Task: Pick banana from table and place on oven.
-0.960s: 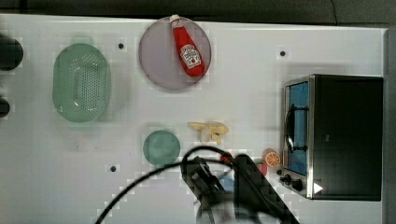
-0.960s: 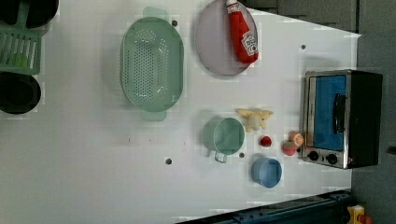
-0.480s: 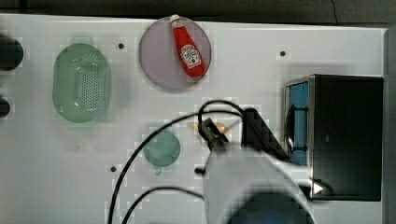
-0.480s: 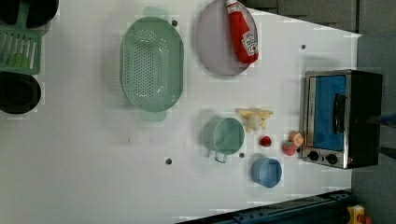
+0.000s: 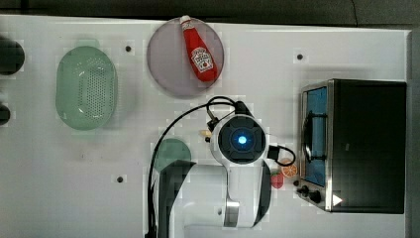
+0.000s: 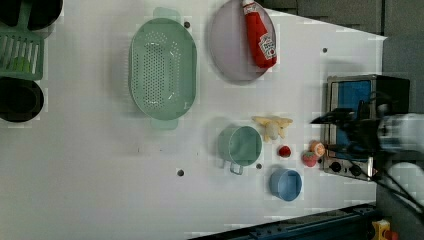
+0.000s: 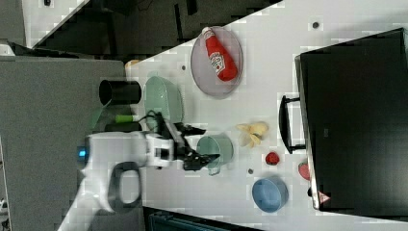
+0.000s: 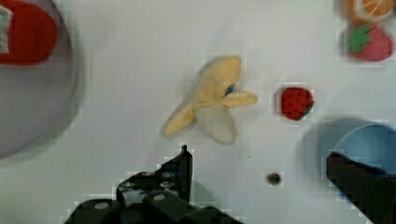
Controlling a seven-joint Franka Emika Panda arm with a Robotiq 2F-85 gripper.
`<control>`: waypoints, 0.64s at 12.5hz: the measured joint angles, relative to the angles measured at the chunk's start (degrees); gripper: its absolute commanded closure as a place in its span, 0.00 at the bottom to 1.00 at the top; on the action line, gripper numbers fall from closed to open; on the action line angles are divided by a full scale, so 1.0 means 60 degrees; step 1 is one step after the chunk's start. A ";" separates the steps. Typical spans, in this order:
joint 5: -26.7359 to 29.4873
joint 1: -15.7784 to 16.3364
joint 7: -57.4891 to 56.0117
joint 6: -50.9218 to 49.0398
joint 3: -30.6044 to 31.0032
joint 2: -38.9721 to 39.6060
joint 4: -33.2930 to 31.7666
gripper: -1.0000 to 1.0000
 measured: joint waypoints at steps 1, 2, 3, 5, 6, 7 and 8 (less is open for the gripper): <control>-0.0096 0.0044 -0.0002 0.0438 -0.0022 0.0324 -0.0131 0.00; -0.0198 0.0045 -0.0005 0.0984 -0.0040 0.0645 -0.0168 0.00; -0.0203 0.0028 0.0005 0.1543 -0.0074 0.0920 -0.0242 0.00; -0.0189 0.0011 0.0002 0.2112 -0.0068 0.1645 -0.0149 0.00; -0.0172 0.0016 0.0002 0.2695 -0.0129 0.1960 -0.0224 0.00; -0.0135 0.0021 0.0024 0.3138 -0.0151 0.2326 -0.0168 0.00; -0.0135 0.0030 0.0049 0.3446 -0.0143 0.2693 -0.0187 0.00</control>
